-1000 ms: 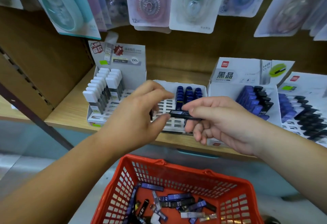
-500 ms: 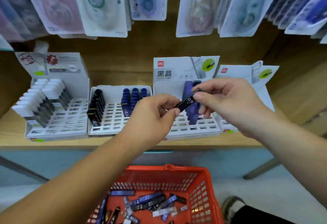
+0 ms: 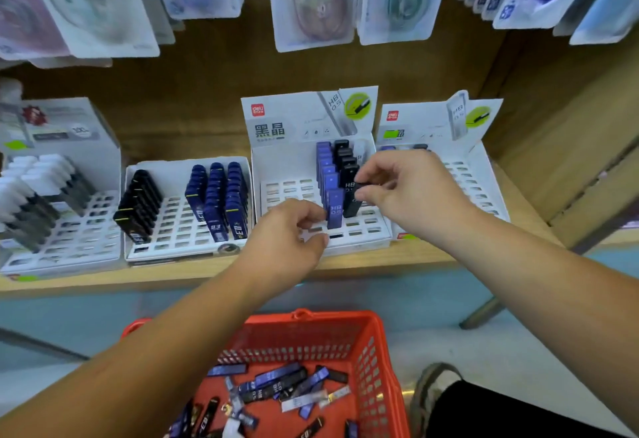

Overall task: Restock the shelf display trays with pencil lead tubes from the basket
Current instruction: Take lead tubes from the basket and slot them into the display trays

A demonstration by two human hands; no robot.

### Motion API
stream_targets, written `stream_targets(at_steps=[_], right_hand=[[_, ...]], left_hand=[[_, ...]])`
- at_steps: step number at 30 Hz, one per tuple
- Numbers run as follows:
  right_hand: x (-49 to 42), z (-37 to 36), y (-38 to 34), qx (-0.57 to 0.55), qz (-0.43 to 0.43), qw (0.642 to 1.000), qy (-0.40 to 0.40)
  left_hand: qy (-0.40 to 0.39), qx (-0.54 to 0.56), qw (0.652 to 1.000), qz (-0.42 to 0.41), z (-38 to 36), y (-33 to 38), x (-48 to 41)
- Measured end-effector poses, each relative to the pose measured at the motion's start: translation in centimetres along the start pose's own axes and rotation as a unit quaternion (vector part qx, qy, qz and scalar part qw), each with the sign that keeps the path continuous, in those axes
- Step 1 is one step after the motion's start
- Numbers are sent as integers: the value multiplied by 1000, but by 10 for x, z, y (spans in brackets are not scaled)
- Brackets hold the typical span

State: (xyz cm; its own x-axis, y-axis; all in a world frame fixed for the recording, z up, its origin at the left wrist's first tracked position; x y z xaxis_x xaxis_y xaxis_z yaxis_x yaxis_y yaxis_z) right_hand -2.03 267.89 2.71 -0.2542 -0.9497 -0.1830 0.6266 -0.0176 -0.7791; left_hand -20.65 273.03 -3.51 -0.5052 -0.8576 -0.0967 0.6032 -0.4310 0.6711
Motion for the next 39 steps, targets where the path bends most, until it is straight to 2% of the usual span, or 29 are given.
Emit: stream_targets(at_steps=[7,10,12,15,17,18,20,22,25,29,33,39], right_hand=[[-3,-10,10,66,20,998,-13],[-2,-19,13,89,19,995,-46],[3,-19,12,119,20,991,-55],[20,-6,3,153,18,988,-13],[44,-7,-3,134,-7,991,-9],[59,-14,-4,116,-24,992,-30],[91,-46,-3,85,-63,987,-124],[123,-86,4,82,-102,964,-230],[153,-124,24,52,-158,941,-293],[145,-127,33,14,-196,944,-265],[127,-125,24,-18,-205,957,-205],[68,-62,-2,-35,-158,986,-46]], left_hand=[[2,-23,999,-25,1,0,5],[12,6,999,-34,5,1,10],[41,28,998,-42,13,2,19],[110,34,991,-70,29,3,45],[110,59,990,-69,29,-7,69],[92,70,991,-60,23,-16,81],[25,49,998,-32,2,-42,101],[-38,3,999,6,-24,-78,121],[-74,18,995,61,-55,-125,144],[-95,15,991,91,-72,-147,155],[-85,48,993,63,-64,-122,136],[29,115,992,-35,-21,-39,82]])
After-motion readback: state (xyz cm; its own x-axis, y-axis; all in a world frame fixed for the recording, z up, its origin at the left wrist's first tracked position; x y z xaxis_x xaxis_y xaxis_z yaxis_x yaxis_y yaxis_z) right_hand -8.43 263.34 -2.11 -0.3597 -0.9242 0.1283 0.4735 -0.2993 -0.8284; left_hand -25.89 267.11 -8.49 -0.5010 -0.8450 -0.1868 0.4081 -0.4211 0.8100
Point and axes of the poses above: each hand's wrist, its own x-axis away from the middle knuckle, its own z-axis out of the back of the hand, y = z × x, the point moved 5 cm from there along -x, towards the middle knuckle, and after that the axes turned 6 degrees about -x, right-handed, at the moved point
